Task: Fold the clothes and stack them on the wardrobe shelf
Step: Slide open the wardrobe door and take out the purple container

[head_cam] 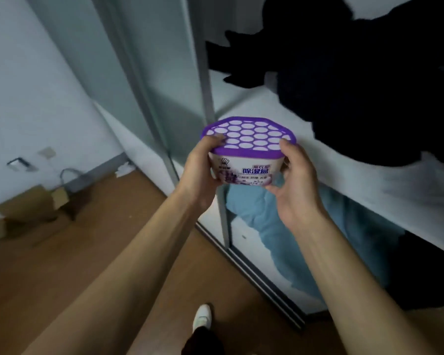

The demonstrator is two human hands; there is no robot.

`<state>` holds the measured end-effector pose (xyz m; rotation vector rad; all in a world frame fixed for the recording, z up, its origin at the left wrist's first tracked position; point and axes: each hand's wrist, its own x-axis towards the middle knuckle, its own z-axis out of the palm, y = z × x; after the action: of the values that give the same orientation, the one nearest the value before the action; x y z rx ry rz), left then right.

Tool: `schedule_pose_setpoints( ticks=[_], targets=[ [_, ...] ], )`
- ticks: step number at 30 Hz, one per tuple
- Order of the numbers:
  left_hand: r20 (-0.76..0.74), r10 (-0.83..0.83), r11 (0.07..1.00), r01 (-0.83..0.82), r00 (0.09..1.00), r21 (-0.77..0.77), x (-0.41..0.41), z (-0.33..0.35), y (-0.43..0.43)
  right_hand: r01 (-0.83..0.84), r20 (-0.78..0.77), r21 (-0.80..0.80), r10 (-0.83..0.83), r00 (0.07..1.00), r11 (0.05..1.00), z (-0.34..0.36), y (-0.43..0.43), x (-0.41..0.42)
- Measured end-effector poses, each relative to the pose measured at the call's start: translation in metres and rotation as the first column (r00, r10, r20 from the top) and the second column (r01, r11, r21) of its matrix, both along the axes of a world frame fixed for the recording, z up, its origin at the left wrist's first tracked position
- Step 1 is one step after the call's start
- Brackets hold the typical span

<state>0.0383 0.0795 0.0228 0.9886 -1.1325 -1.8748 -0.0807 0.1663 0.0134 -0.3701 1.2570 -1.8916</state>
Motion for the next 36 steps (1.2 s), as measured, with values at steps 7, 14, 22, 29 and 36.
schedule_pose_setpoints(
  ticks=[7, 14, 22, 29, 36],
  targets=[
    [0.000, 0.287, 0.955, -0.286, 0.958, 0.073, 0.180, -0.040, -0.004, -0.504, 0.148, 0.207, 0.482, 0.864, 0.839, -0.033, -0.054, 0.147],
    [0.095, 0.398, 0.915, -0.402, 0.912, 0.031, 0.368, -0.082, -0.040, -0.666, 0.176, 0.307, 0.647, 0.742, 0.680, -0.062, -0.121, 0.320],
    [0.166, 0.550, 0.812, -0.571, 0.818, 0.123, 0.569, -0.120, -0.092, -0.735, 0.131, 0.372, 0.751, 0.647, 0.567, -0.102, -0.204, 0.520],
    [0.131, 0.593, 0.784, -0.607, 0.795, 0.134, 0.679, -0.133, -0.177, -0.767, 0.116, 0.392, 0.799, 0.589, 0.509, -0.117, -0.306, 0.628],
    [0.185, 0.605, 0.752, -0.632, 0.774, 0.187, 0.745, -0.171, -0.313, -0.750, 0.159, 0.420, 0.773, 0.615, 0.511, -0.162, -0.452, 0.698]
  ],
)
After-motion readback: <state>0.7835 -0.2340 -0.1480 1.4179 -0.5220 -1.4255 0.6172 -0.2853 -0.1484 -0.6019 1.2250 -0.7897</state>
